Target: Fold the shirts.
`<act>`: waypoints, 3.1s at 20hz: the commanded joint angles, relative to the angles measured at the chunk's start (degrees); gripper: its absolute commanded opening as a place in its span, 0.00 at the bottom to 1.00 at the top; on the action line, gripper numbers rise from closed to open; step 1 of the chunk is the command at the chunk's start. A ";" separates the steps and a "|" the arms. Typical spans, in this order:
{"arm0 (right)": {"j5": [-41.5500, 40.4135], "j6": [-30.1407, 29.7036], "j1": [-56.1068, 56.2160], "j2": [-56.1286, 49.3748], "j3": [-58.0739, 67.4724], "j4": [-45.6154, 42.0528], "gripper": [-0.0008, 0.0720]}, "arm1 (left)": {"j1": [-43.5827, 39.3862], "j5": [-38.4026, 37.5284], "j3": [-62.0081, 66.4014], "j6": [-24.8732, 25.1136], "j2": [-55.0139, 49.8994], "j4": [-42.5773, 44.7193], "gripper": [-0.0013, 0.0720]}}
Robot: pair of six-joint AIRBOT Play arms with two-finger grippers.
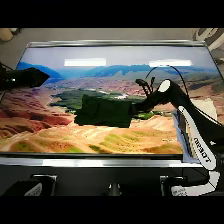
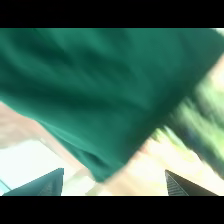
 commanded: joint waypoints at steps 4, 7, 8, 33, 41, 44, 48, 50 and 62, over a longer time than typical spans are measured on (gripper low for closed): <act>-8.98 3.39 0.74 -3.78 -5.35 5.62 0.93 | -0.04 -0.24 -1.92 0.02 0.15 0.42 0.05; -13.44 -0.28 1.31 -5.57 -5.35 15.04 0.59 | -0.04 -0.24 -1.92 0.00 0.22 0.42 0.05; -14.43 -2.86 1.31 -5.53 -5.20 16.79 0.33 | -0.04 -0.22 -1.92 0.00 0.22 0.42 0.05; 25.55 -5.84 -58.25 13.84 28.74 8.85 0.04 | -0.04 1.51 -1.95 3.06 0.17 0.44 0.05; 26.12 0.83 -66.66 18.34 28.48 -13.09 0.04 | -0.04 2.14 -1.95 4.39 0.20 0.42 0.05; 32.65 0.70 -66.60 18.82 25.49 -21.97 0.04 | -0.04 2.21 -1.95 4.42 0.20 0.44 0.05; 31.91 0.74 -66.60 25.64 9.25 -28.13 0.04 | -0.04 2.40 -1.92 4.42 0.20 0.44 0.05; 30.62 0.79 -66.60 30.29 -1.57 -30.42 0.04 | -0.07 2.43 -1.95 5.09 0.17 0.42 0.05; 14.51 -7.26 -66.60 36.20 -4.92 -29.38 0.97 | -1.29 4.13 -1.18 7.48 0.20 -0.46 0.05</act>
